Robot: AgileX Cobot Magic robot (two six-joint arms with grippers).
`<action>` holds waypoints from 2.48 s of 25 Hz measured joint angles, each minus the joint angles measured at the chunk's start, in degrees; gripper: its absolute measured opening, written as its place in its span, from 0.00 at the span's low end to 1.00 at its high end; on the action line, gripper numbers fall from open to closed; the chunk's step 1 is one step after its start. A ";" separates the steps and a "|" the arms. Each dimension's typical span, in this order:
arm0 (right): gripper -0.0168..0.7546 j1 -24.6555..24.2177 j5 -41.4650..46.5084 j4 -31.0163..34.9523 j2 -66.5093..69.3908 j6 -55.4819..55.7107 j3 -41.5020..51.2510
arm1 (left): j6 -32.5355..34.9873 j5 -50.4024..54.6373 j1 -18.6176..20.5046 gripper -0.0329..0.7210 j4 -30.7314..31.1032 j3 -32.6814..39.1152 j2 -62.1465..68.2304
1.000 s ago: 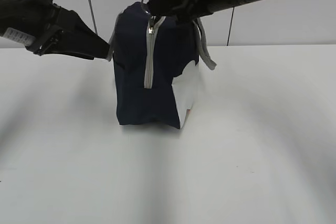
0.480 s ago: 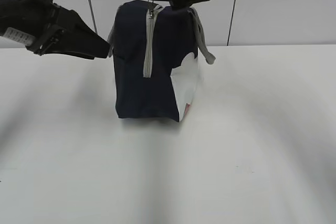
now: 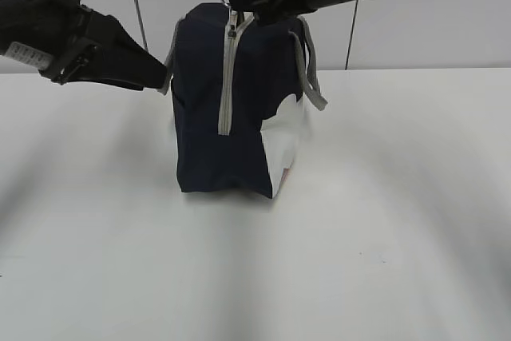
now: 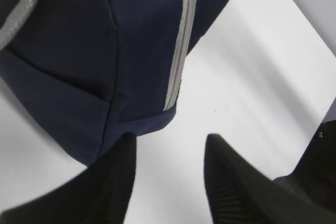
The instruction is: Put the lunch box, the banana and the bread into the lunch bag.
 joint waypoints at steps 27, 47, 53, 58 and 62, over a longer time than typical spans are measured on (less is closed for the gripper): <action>0.00 0.00 0.04 0.00 2.49 0.00 -4.34 | 9.85 -6.10 0.00 0.46 -7.31 0.00 2.93; 0.00 0.00 -0.83 0.00 2.58 0.00 -4.81 | 22.89 -11.32 0.00 0.45 -22.88 0.00 9.64; 0.00 0.00 -1.17 0.00 2.58 0.02 -4.81 | 23.15 -11.69 0.00 0.45 -26.50 0.00 10.89; 0.00 0.00 -1.31 0.00 2.58 0.13 -4.81 | 23.32 -11.93 0.00 0.34 -27.03 0.00 10.89; 0.00 0.00 -1.46 0.00 2.58 0.23 -4.81 | 23.32 -11.80 0.00 0.14 -27.24 0.00 11.36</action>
